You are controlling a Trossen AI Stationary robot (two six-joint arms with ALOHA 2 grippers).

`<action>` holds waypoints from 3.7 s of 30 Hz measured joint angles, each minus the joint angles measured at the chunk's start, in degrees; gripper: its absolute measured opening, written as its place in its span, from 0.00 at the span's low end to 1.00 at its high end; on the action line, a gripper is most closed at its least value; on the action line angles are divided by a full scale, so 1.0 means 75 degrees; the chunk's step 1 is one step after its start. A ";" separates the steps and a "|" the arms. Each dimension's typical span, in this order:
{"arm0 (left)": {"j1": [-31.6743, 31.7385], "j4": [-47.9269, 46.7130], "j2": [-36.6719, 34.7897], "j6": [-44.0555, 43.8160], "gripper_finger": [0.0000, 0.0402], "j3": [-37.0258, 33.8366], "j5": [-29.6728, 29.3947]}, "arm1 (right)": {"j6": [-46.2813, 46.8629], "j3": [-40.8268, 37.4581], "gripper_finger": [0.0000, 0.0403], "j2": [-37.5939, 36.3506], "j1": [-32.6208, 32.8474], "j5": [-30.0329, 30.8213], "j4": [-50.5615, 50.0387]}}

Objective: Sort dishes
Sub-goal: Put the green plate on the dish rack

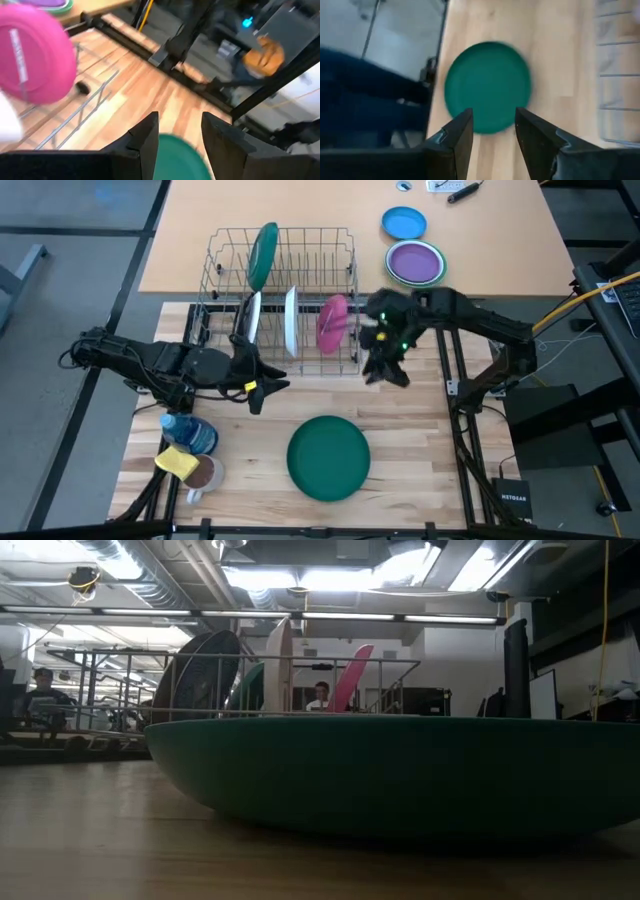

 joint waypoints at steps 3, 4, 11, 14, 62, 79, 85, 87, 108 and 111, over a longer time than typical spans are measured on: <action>0.0000 -0.0494 0.0000 -0.0001 0.35 0.0000 0.0001 | -0.0006 -0.0001 0.37 0.0000 0.0557 0.0404 -0.0367; 0.0000 -0.0638 0.0000 -0.0009 0.35 0.0000 -0.0001 | 0.0000 -0.0001 0.37 0.0006 0.0762 0.0668 -0.0545; 0.0000 -0.0781 0.0000 -0.0476 0.35 -0.0288 0.0009 | 0.1141 -0.0939 0.37 -0.0046 0.2150 0.2333 -0.0669; 0.0000 -0.0809 0.0000 -0.0784 0.35 -0.0452 0.0036 | 0.1861 -0.1657 0.37 -0.0055 0.2581 0.2481 -0.0238; -0.0650 -0.0844 -0.0003 -0.0548 0.35 -0.0475 0.0042 | 0.6183 -0.6882 0.37 0.0775 0.2742 0.2553 0.6387; -0.0650 -0.0847 -0.0003 -0.0537 0.35 -0.0475 0.0042 | 0.6181 -0.6879 0.19 0.1463 0.2745 0.2402 0.6864; -0.0650 -0.0841 -0.0003 -0.0179 0.35 -0.0475 0.0038 | 0.6137 -0.6806 0.03 0.1428 0.2745 0.2387 0.7154; -0.0650 -0.0833 -0.0003 -0.0179 0.35 -0.0475 0.0036 | 0.6006 -0.6653 0.05 0.1431 0.2754 0.2475 0.7071; -0.0649 0.1285 -0.0120 0.0516 0.35 -0.0475 0.0042 | 0.1907 -0.1338 0.03 0.1396 0.2745 0.5842 0.2122; -0.0650 0.1834 -0.0261 0.0754 0.35 -0.0475 0.0045 | 0.1423 -0.0330 0.03 0.1393 0.2745 0.6474 0.1348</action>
